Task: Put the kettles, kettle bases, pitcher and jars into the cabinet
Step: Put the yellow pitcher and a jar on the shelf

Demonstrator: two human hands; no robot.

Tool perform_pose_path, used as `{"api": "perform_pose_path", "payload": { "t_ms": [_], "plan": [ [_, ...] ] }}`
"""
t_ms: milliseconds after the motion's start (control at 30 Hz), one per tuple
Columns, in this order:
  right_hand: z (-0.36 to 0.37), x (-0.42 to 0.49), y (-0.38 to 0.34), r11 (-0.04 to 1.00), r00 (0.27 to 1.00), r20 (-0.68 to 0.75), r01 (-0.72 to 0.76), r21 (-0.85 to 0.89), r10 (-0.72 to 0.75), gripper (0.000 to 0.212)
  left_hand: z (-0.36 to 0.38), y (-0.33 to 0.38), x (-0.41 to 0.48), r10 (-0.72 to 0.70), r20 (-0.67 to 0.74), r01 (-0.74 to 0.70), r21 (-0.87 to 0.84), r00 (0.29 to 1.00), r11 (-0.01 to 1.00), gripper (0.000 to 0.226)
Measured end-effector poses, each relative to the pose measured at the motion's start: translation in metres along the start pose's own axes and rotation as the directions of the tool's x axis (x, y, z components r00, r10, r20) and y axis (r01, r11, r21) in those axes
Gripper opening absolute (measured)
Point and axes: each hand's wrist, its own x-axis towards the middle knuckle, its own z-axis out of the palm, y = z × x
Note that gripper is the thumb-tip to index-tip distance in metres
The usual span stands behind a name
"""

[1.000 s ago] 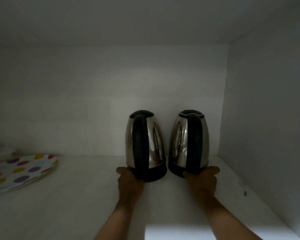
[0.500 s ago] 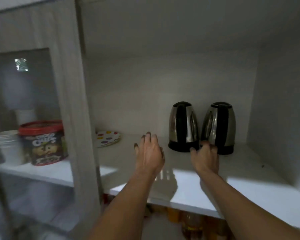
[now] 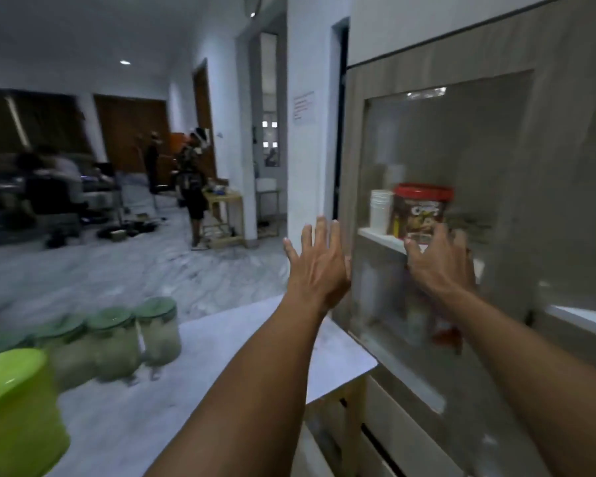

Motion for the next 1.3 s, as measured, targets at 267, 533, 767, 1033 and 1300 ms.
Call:
{"api": "perform_pose_path", "payload": {
  "t_ms": [267, 533, 767, 1033, 1300],
  "plan": [
    [0.176, -0.137, -0.173, 0.952, 0.803, 0.514, 0.234, 0.195, -0.303, 0.058, -0.056, -0.230, -0.114, -0.510, -0.012, 0.499, 0.231, 0.860, 0.835, 0.066],
    [0.309, -0.257, -0.290, 0.895, 0.425, 0.790, 0.272, 0.354, -0.442, 0.035, -0.072, -0.388, -0.208, -0.856, -0.143, 0.865, 0.163, 0.496, 0.474, 0.057],
    [0.363, -0.334, -0.346, 0.963, 0.092, 0.967, 0.151, 0.223, -0.239, 0.100, -0.070, -0.468, -0.259, -0.992, -0.109, 0.995, -0.079, -0.069, -0.061, 0.049],
    [0.375, -0.348, -0.344, 0.992, -0.196, 0.973, -0.018, 0.121, -0.122, 0.056, -0.032, -0.508, -0.283, -0.930, 0.231, 0.798, -0.479, -0.286, -0.365, 0.053],
    [0.371, -0.365, -0.345, 0.943, -0.006, 0.993, -0.314, 0.108, -0.115, 0.031, -0.028, -0.518, -0.290, -0.966, 0.223, 0.835, -0.500, -0.133, -0.230, 0.052]
  ]
}}
